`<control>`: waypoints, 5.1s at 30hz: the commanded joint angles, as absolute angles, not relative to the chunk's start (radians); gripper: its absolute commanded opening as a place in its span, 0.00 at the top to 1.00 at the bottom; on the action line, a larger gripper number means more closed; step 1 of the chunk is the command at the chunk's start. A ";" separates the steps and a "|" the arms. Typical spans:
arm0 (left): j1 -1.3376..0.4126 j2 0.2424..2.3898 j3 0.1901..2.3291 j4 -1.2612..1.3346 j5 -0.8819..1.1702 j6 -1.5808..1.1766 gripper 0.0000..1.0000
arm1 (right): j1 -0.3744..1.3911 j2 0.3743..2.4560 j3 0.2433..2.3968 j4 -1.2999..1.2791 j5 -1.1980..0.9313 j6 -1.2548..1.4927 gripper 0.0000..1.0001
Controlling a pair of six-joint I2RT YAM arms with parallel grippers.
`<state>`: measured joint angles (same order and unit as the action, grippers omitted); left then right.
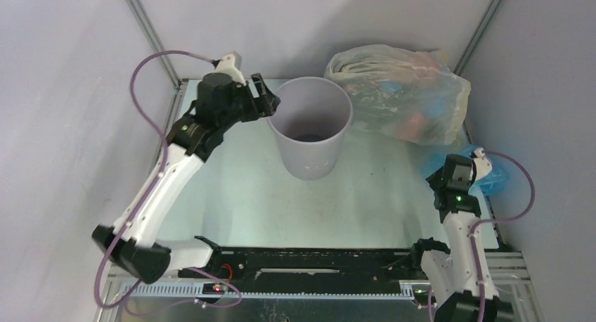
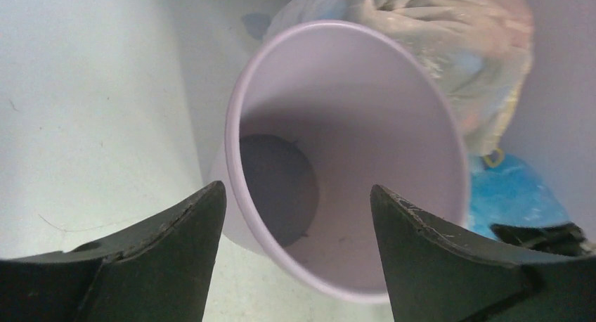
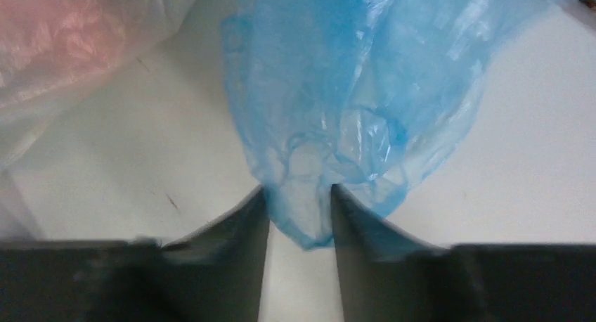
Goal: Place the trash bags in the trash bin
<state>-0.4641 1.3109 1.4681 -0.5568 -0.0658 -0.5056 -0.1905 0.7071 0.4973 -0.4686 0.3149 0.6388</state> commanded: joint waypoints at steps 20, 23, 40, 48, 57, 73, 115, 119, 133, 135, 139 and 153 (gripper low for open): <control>-0.497 0.669 1.008 -0.499 0.393 -0.494 0.23 | 0.306 0.651 1.153 -0.708 -0.403 0.662 1.00; -0.541 0.670 0.974 -0.476 0.383 -0.520 0.23 | 0.308 0.656 1.314 -0.775 -0.423 0.642 1.00; -0.741 0.662 0.704 -0.043 0.450 -0.828 0.11 | 0.309 0.644 1.351 -0.689 -0.726 0.720 1.00; -0.942 0.665 0.617 0.114 0.257 -0.668 0.10 | 0.308 0.619 1.276 -0.672 -0.701 0.730 1.00; -0.992 0.700 0.557 0.166 0.169 -0.548 0.10 | 0.308 0.627 1.237 -0.664 -0.692 0.726 1.00; -1.224 0.743 0.562 0.055 -0.351 -0.418 0.10 | 0.310 0.632 1.191 -0.708 -0.652 0.666 1.00; -1.014 1.251 0.418 0.816 0.110 -0.810 1.00 | 0.310 0.497 1.148 -0.860 -0.530 0.594 1.00; -1.014 1.094 0.460 0.557 0.041 -0.727 1.00 | 0.310 0.490 1.148 -0.850 -0.528 0.602 1.00; -1.014 1.168 0.588 0.343 0.088 -0.569 0.00 | 0.311 0.484 1.148 -0.826 -0.541 0.626 1.00; -1.015 1.209 0.612 0.369 0.099 -0.560 0.00 | 0.310 0.487 1.148 -0.830 -0.541 0.628 1.00; -1.016 1.282 0.616 0.464 0.096 -0.551 0.00 | 0.311 0.494 1.148 -0.838 -0.545 0.625 1.00; -1.013 1.497 0.675 0.772 0.234 -0.660 0.38 | 0.310 0.486 1.148 -0.862 -0.538 0.605 1.00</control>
